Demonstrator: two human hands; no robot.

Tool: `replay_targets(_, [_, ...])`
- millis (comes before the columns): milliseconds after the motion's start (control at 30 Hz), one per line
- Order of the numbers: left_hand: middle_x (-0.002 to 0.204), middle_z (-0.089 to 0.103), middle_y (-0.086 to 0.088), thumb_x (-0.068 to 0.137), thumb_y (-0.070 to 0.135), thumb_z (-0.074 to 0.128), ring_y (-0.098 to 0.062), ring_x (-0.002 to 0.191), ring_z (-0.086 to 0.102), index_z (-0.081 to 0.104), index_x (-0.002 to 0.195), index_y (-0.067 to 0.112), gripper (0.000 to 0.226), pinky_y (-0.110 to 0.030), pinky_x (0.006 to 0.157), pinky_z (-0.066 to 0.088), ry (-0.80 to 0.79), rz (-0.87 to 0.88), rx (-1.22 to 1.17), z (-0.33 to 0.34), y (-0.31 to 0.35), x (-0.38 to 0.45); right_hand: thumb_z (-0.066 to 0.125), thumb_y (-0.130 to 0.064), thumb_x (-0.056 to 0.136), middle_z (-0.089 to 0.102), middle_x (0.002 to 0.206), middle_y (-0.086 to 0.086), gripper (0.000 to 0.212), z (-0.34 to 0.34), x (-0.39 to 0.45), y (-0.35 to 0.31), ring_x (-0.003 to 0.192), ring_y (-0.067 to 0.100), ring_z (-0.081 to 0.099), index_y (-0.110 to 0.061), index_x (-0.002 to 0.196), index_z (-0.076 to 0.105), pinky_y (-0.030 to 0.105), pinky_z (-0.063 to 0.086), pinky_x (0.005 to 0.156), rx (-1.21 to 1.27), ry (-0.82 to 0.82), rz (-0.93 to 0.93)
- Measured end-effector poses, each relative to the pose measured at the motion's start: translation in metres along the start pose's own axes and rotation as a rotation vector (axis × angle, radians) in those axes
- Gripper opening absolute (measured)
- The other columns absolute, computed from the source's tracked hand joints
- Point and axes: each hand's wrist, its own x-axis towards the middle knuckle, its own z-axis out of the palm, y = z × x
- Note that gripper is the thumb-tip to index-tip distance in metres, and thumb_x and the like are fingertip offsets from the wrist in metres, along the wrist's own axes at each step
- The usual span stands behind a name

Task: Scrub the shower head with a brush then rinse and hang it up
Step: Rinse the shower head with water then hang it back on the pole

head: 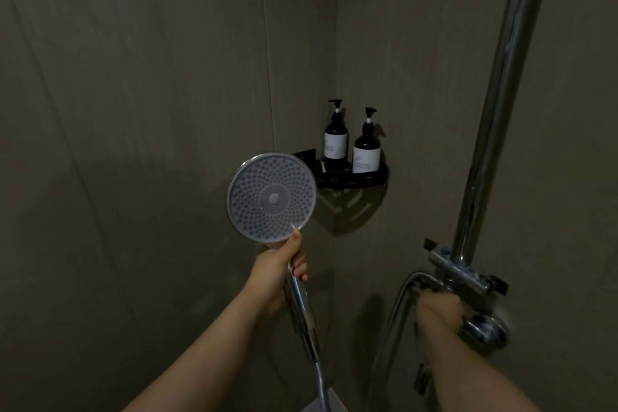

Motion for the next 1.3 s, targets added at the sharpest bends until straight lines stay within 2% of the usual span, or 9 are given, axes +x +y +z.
replay_targets(433, [0.042,0.032,0.006,0.082,0.035,0.053,-0.006,0.036,0.033,0.036,0.060,0.015,0.034,-0.018,0.041,0.037,-0.038,-0.003,0.000,-0.005,0.004,0.000,0.044,-0.029,0.097,0.050,0.133,0.027,0.048,-0.005,0.021,0.001,0.117,0.037,0.051,0.004,0.131,0.045,0.039,0.041,0.098,-0.213,-0.286,-0.104])
replay_targets(533, [0.043,0.031,0.005,0.081,0.035,0.052,-0.006,0.036,0.033,0.036,0.061,0.015,0.033,-0.017,0.042,0.036,-0.075,-0.005,-0.002,0.002,0.004,-0.002,0.045,-0.032,0.096,0.061,0.100,0.028,0.043,-0.008,0.025,0.005,0.076,0.031,0.056,0.002,0.120,0.053,0.037,0.050,0.069,-0.064,-0.323,-0.031])
replay_targets(600, [0.044,0.031,0.005,0.088,0.031,0.048,-0.006,0.036,0.032,0.035,0.062,0.015,0.034,-0.017,0.042,0.036,-0.084,-0.006,-0.009,0.006,0.004,-0.003,0.045,-0.035,0.096,0.054,0.070,0.019,0.039,-0.012,0.025,0.010,0.054,0.025,0.047,0.001,0.104,0.058,0.027,0.037,0.048,0.066,-0.321,0.056])
replay_targets(767, [0.043,0.031,0.004,0.093,0.026,0.047,-0.007,0.036,0.033,0.036,0.061,0.014,0.036,-0.018,0.041,0.036,-0.044,-0.025,-0.053,0.013,-0.001,-0.008,0.038,-0.037,0.097,0.046,0.056,0.012,0.045,-0.018,-0.003,0.018,0.043,0.020,0.037,-0.005,0.068,0.048,0.022,0.028,0.043,0.255,-0.308,0.084])
replay_targets(867, [0.044,0.035,0.003,0.090,0.021,0.057,-0.008,0.036,0.036,0.043,0.064,0.013,0.030,-0.019,0.040,0.037,0.064,-0.022,-0.086,0.012,-0.014,-0.009,0.032,-0.038,0.100,0.052,0.055,0.009,0.044,-0.023,-0.036,0.025,0.035,0.015,0.045,-0.008,0.076,0.054,0.017,0.034,0.039,0.363,-0.595,0.053])
replay_targets(1000, [0.040,0.040,0.006,0.086,0.014,0.062,-0.007,0.034,0.039,0.048,0.065,0.013,0.026,-0.019,0.038,0.038,0.254,0.029,-0.053,0.009,-0.039,-0.005,0.028,-0.036,0.100,0.071,0.088,0.004,0.042,-0.033,-0.078,0.031,0.081,0.015,0.065,-0.014,0.098,0.064,0.030,0.048,0.073,0.269,-1.094,-0.078])
replay_targets(1100, [0.048,0.047,0.006,0.086,0.014,0.061,-0.006,0.040,0.045,0.053,0.071,0.016,0.018,-0.018,0.040,0.041,0.318,0.019,-0.038,0.001,-0.058,-0.003,0.038,-0.024,0.098,0.067,0.094,0.000,0.025,-0.036,-0.112,0.032,0.086,0.011,0.063,-0.016,0.108,0.060,0.026,0.048,0.073,0.167,-1.290,-0.108])
replay_targets(1200, [0.071,0.054,0.001,0.088,0.005,0.056,-0.008,0.061,0.052,0.055,0.090,0.009,0.005,-0.011,0.050,0.046,0.317,0.011,-0.011,0.000,-0.072,-0.004,0.048,-0.009,0.094,0.061,0.087,0.003,0.004,-0.030,-0.136,0.034,0.076,0.010,0.062,-0.011,0.095,0.050,0.020,0.047,0.069,-0.043,-1.283,-0.321])
replay_targets(1300, [0.096,0.059,-0.003,0.088,-0.001,0.052,-0.015,0.089,0.059,0.050,0.100,0.010,0.016,-0.027,0.082,0.049,0.216,-0.073,-0.054,-0.003,-0.082,-0.005,0.047,0.000,0.093,0.048,0.071,0.004,0.017,-0.020,-0.143,0.039,0.063,0.012,0.048,-0.010,0.079,0.043,0.021,0.040,0.063,-0.046,-1.132,-0.439])
